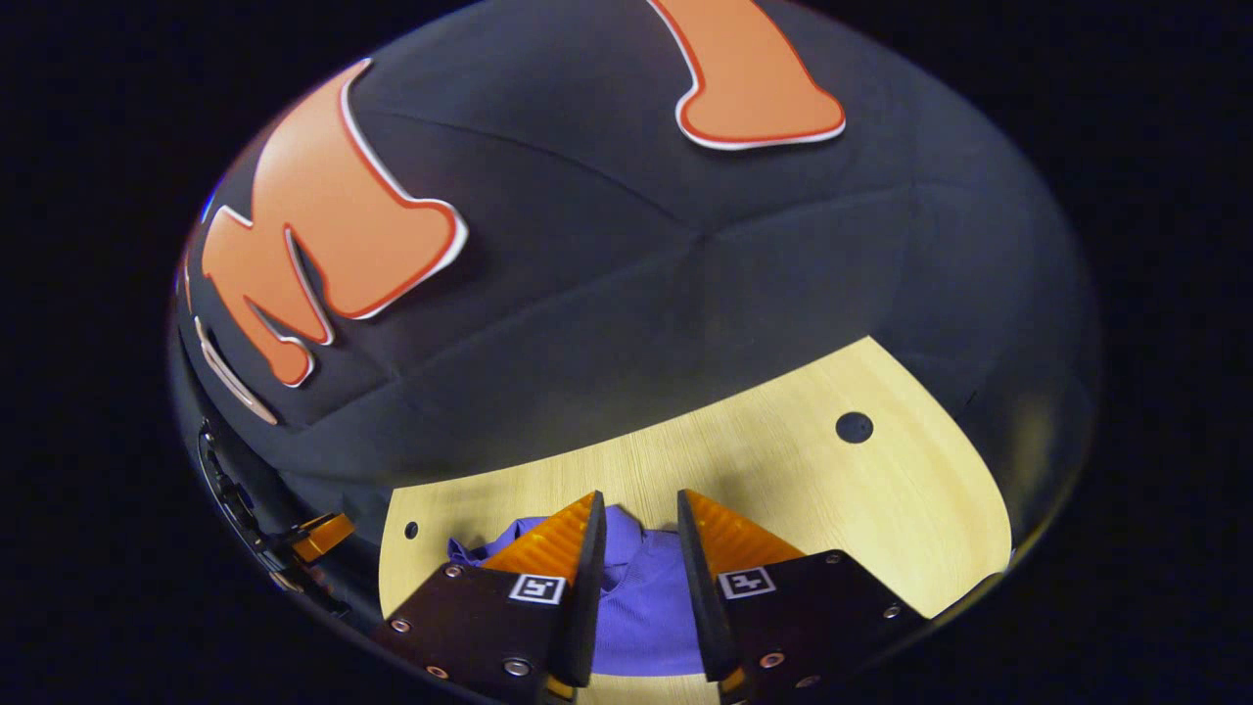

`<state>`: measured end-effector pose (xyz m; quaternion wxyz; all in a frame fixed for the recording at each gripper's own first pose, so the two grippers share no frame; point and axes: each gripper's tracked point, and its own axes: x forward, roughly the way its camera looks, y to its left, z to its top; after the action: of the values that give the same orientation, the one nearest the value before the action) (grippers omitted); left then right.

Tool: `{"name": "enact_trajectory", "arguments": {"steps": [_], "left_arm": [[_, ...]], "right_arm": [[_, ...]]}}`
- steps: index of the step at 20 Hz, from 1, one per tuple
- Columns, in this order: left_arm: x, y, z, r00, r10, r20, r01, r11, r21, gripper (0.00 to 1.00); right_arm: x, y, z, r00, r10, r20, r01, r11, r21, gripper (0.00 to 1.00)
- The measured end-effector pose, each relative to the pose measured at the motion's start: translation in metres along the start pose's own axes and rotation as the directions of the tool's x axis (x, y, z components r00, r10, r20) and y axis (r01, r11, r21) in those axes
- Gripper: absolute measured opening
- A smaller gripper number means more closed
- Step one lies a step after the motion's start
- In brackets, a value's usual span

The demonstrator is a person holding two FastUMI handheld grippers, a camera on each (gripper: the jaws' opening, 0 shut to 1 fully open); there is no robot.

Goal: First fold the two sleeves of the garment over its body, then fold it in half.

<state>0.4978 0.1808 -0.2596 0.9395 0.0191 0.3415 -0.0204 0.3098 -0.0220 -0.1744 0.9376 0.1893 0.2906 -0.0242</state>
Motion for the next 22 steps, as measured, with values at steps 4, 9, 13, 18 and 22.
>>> {"name": "enact_trajectory", "arguments": {"steps": [4,9,13,18,22], "left_arm": [[-0.038,-0.011,0.013,0.997,-0.006,0.074,0.006,1.0,0.011,0.9],[-0.094,-0.029,0.022,0.985,-0.028,0.17,0.027,1.0,0.003,0.89],[-0.141,-0.046,0.039,0.954,-0.041,0.298,0.033,0.999,0.032,0.89],[-0.186,-0.065,0.041,0.917,-0.066,0.393,0.062,0.998,0.025,0.89],[-0.222,-0.076,0.038,0.885,-0.073,0.459,0.056,0.997,0.049,0.89]], "right_arm": [[-0.026,0.012,0.008,0.996,0.01,0.085,-0.002,0.996,-0.087,0.68],[-0.075,0.033,0.016,0.976,0.024,0.215,0.02,0.979,-0.202,0.87],[-0.114,0.047,0.023,0.946,0.045,0.321,0.047,0.961,-0.274,0.92],[-0.157,0.068,0.021,0.905,0.082,0.418,0.076,0.935,-0.347,0.94],[-0.184,0.078,0.008,0.886,0.099,0.453,0.081,0.928,-0.363,0.94]]}}
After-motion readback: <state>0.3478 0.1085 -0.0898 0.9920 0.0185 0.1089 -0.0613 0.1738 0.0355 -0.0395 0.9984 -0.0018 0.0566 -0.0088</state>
